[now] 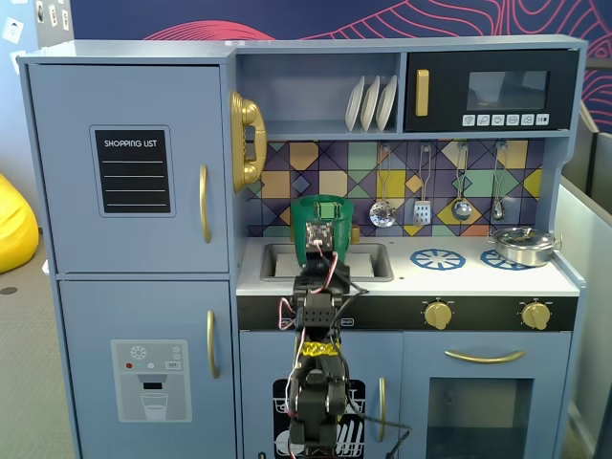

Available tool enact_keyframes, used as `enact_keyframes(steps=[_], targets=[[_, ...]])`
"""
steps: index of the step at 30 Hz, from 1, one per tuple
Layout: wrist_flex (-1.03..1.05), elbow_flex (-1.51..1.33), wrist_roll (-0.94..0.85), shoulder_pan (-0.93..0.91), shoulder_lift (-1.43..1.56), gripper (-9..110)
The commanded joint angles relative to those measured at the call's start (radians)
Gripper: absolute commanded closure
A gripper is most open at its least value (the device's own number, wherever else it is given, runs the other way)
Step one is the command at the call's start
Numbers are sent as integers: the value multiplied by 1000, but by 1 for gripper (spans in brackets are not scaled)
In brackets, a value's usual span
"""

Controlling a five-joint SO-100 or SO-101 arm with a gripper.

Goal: Take off the lid from the green recipient and place it on the counter

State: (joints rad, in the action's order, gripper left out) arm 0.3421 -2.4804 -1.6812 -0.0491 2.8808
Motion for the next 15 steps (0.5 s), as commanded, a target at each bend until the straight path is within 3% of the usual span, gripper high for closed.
enact_keyframes(steps=[1, 3, 9, 15], targets=[[-48, 170, -5, -21, -101, 101], [-54, 222, 21, -23, -143, 98], [-80, 347, 35, -29, -247, 73], [-132, 445, 32, -38, -348, 63]])
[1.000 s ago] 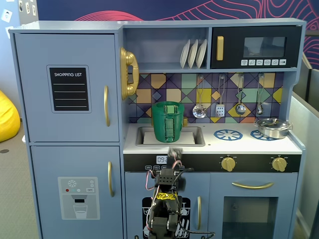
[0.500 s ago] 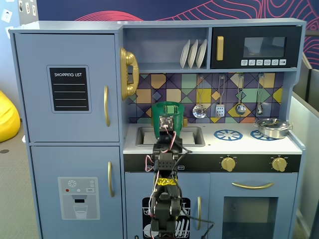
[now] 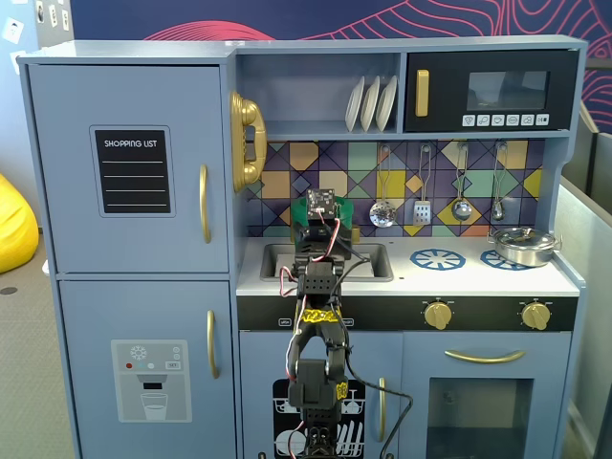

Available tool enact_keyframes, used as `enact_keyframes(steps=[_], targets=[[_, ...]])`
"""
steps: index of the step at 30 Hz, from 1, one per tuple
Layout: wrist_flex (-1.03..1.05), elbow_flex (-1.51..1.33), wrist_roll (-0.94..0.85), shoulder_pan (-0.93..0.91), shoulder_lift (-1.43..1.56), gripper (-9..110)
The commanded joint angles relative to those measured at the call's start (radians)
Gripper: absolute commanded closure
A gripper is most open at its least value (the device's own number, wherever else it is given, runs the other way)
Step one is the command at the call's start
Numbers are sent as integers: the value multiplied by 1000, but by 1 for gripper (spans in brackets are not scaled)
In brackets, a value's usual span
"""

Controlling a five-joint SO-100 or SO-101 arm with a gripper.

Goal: Take off the lid from the green recipient and place it on the counter

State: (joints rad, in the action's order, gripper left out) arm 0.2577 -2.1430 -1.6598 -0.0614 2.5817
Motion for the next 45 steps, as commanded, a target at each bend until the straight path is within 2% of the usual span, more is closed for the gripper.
enact_keyframes(steps=[1, 7, 42, 45], targets=[[-54, 114, 9, -37, -60, 61], [-101, 130, -6, -58, -107, 59], [-229, 293, -54, -5, -373, 66], [-229, 298, -61, -11, -379, 69]])
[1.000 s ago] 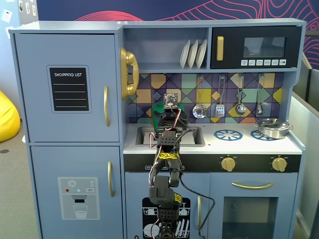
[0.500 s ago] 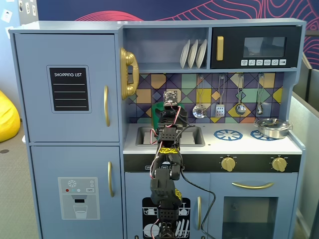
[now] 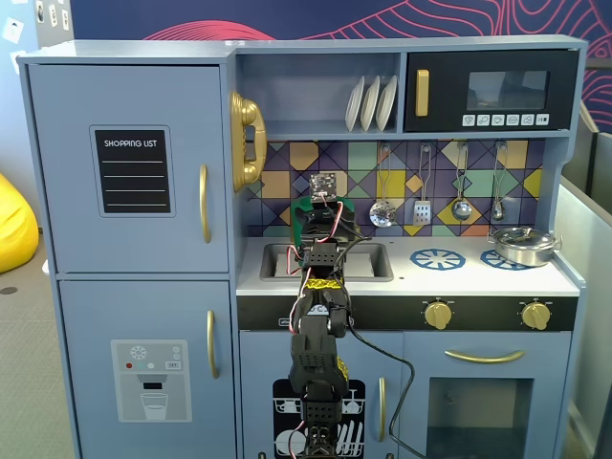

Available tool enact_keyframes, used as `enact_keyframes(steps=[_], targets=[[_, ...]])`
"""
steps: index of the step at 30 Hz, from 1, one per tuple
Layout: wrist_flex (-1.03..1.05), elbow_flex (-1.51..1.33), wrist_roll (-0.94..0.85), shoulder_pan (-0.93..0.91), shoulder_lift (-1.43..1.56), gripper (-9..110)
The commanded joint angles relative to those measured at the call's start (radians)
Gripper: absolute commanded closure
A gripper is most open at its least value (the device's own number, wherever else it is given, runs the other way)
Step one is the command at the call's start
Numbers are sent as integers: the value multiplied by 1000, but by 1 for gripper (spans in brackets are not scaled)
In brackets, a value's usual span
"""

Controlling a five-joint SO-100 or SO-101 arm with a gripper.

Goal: Take off the lid from the green recipient and place it on the counter

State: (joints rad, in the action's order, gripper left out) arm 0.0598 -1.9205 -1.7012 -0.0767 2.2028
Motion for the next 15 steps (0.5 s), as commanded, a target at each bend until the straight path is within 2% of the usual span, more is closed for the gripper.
enact_keyframes(steps=[1, 3, 4, 5, 15], targets=[[-28, 75, -26, 3, -2, 74], [-20, 72, -41, 6, 0, 87], [-17, 67, -54, 12, 3, 98], [-14, 63, -66, 14, 5, 101], [-84, 41, -44, 35, 2, 101]])
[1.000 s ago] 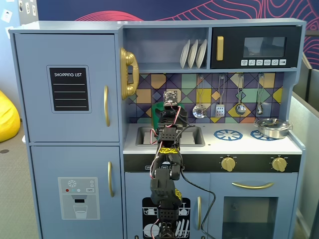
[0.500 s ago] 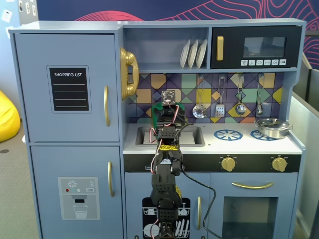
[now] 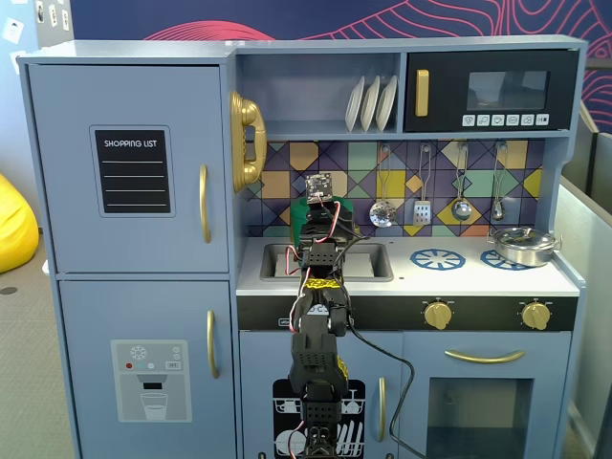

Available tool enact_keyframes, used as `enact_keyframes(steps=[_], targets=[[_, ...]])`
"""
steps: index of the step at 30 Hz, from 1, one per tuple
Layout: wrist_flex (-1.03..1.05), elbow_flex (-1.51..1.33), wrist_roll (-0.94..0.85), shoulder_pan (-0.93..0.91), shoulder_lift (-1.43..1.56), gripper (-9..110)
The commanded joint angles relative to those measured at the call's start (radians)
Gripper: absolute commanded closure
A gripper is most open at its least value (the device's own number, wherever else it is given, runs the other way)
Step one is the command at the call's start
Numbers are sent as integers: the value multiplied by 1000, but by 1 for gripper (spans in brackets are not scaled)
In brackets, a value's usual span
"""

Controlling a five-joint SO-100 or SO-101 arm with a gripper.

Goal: Take off the lid from the green recipient and place it on the counter

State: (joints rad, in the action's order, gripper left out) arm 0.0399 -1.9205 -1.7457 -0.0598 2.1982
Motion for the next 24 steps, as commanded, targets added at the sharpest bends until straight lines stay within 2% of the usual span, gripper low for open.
enact_keyframes(steps=[1, 13, 24], targets=[[-86, 41, 2, 21, 3, 101], [-181, 72, -15, -11, -14, 101], [-100, 164, 40, -275, -28, 101]])
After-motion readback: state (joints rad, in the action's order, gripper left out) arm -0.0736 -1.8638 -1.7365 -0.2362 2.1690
